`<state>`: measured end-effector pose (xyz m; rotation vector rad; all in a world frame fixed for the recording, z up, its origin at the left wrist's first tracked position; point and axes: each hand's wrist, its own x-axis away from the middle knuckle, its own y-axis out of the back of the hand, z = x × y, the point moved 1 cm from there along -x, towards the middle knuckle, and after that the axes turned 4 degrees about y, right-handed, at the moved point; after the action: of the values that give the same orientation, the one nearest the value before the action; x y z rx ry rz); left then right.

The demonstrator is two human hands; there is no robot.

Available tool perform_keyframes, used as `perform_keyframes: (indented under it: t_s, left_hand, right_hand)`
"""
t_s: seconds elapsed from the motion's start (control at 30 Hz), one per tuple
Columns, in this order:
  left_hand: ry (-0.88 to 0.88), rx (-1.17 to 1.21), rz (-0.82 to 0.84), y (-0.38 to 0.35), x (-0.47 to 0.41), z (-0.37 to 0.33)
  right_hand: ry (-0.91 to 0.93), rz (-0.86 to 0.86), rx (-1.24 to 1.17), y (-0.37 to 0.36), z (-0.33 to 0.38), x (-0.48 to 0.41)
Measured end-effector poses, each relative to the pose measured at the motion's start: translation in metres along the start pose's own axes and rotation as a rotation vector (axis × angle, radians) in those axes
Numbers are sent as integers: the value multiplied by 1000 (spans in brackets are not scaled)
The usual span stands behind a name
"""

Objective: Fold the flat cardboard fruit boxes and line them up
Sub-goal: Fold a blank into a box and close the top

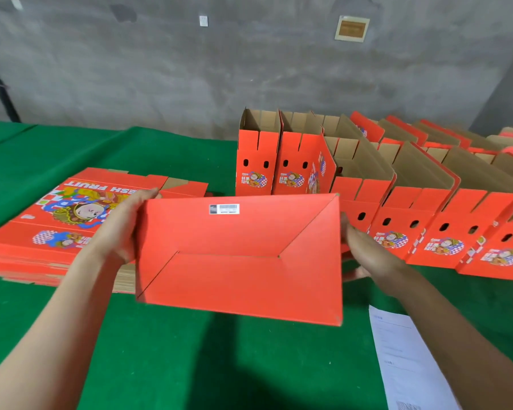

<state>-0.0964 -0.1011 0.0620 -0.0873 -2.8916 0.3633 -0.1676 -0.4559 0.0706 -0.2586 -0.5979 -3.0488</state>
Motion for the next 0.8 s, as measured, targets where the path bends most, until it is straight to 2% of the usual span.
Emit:
perform_keyframes:
  t_s: [0.13, 0.3, 0.5, 0.57, 0.67, 0.8]
  left_hand:
    - [-77, 148, -74, 14, 1, 9]
    - [-161, 160, -68, 17, 1, 17]
    - [-344, -418, -285, -14, -9, 34]
    - [-360, -477, -252, -29, -9, 37]
    - [-346, -467, -167, -54, -8, 42]
    - [-286, -469, -43, -84, -7, 48]
  right_hand:
    - [188, 73, -63, -6, 16, 7]
    - [396, -58, -91, -7, 31, 9]
    - [632, -321, 325, -26, 27, 3]
    - [681, -422, 423, -38, 15, -7]
    - [653, -556, 514, -54, -4, -28]
    - [604, -542, 618, -87, -37, -49]
